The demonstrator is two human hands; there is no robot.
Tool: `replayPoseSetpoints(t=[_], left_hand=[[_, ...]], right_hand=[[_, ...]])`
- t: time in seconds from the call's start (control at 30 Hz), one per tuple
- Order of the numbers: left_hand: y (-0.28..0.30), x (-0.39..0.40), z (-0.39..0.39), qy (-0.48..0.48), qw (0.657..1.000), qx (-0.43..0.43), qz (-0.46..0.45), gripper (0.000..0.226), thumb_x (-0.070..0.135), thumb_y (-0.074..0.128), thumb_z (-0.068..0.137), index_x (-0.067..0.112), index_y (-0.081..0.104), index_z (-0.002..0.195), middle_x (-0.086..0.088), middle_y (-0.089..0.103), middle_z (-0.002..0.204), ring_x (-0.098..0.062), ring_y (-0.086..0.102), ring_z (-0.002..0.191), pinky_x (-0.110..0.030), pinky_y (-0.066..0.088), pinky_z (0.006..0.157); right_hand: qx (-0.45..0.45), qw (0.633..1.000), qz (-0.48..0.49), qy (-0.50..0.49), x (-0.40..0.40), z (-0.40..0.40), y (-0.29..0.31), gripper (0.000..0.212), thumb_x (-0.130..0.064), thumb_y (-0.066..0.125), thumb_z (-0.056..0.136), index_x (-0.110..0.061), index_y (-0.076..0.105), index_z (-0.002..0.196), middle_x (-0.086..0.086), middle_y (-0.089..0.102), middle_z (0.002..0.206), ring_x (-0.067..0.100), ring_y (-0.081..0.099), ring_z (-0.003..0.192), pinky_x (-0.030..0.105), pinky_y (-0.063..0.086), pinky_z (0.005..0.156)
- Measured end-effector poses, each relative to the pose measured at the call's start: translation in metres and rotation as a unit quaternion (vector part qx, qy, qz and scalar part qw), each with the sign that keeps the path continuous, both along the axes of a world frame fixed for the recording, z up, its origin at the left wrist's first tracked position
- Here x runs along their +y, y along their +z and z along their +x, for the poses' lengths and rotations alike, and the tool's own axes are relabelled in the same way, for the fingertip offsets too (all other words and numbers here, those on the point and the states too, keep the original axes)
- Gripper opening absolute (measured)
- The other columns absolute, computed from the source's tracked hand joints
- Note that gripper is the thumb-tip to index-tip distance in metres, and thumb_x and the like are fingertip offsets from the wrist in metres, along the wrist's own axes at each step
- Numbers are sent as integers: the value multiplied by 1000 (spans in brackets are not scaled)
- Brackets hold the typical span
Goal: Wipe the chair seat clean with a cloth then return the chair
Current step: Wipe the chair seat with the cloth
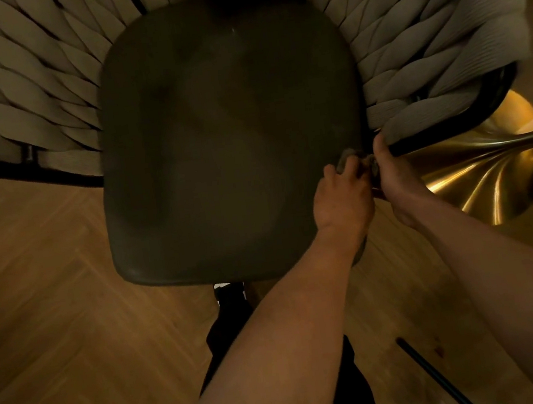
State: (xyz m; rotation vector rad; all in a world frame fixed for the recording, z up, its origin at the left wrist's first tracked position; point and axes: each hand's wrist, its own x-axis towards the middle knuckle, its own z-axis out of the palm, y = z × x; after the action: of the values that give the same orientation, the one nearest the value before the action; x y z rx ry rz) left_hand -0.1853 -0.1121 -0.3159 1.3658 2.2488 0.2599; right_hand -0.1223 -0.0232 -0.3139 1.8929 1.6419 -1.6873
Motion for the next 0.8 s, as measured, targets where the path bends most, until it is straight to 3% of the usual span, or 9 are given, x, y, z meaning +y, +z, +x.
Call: replayPoseSetpoints(t=[0.07, 0.1, 0.17, 0.23, 0.33, 0.47, 0.63, 0.8], left_hand=[[-2, -5, -7, -9, 1000, 8, 9, 43, 25, 45, 97, 20, 47, 140, -3, 40, 137, -27, 45, 102, -33, 43, 76], [-3, -9, -12, -15, 1000, 10, 13, 43, 25, 45, 97, 20, 47, 140, -3, 39, 139, -27, 45, 102, -33, 42, 76], [-2, -18, -24, -23, 999, 25, 15, 44, 23, 46, 96, 20, 46, 141, -3, 37, 143, -27, 44, 102, -33, 42, 77], [-2, -27, -39, -7, 999, 42, 11, 45, 20, 44, 97, 21, 45, 142, -2, 36, 145, -28, 45, 103, -34, 43, 80], [-1, -43, -66, 33, 998, 60, -12, 48, 19, 43, 97, 19, 40, 145, -1, 33, 146, -28, 44, 106, -35, 43, 85], [0, -69, -101, 67, 993, 88, -42, 57, 15, 46, 95, 19, 31, 150, -3, 33, 145, -27, 44, 106, -35, 44, 85], [1, -96, -133, 103, 986, 116, -62, 53, 13, 45, 94, 19, 38, 147, -5, 34, 146, -29, 43, 109, -37, 44, 90], [-3, -128, -169, 144, 974, 152, -84, 52, 13, 46, 93, 20, 42, 145, -6, 36, 144, -31, 44, 108, -37, 45, 88]], right_hand=[[-14, 999, 27, 39, 5, 5, -10, 114, -106, 26, 57, -28, 66, 129, 3, 67, 130, 27, 63, 117, 54, 51, 102], [-15, 998, 38, 56, 5, 6, -10, 104, -103, 33, 62, -30, 66, 128, 1, 67, 128, 26, 62, 117, 55, 50, 102], [-24, 995, 66, 67, 3, 0, -5, 70, -76, 53, 84, -27, 64, 132, 1, 67, 128, 25, 62, 118, 52, 50, 103], [-28, 993, 87, 69, 5, -7, -7, 58, -52, 63, 93, -20, 57, 141, 4, 64, 137, 26, 60, 125, 47, 48, 107], [-18, 994, 76, 73, 7, -24, -7, 65, -44, 67, 95, -17, 46, 150, 5, 56, 147, 27, 56, 131, 41, 48, 105], [-44, 991, 86, 93, 8, -36, -9, 78, -48, 73, 88, -19, 40, 153, 4, 52, 150, 28, 54, 132, 43, 47, 107], [-64, 988, 104, 97, 1, -46, -9, 83, -44, 80, 84, -16, 39, 151, 7, 51, 149, 30, 52, 134, 34, 43, 99], [-84, 984, 122, 100, -3, -51, -7, 88, -42, 84, 81, -14, 37, 150, 11, 50, 149, 33, 50, 135, 39, 44, 104]])
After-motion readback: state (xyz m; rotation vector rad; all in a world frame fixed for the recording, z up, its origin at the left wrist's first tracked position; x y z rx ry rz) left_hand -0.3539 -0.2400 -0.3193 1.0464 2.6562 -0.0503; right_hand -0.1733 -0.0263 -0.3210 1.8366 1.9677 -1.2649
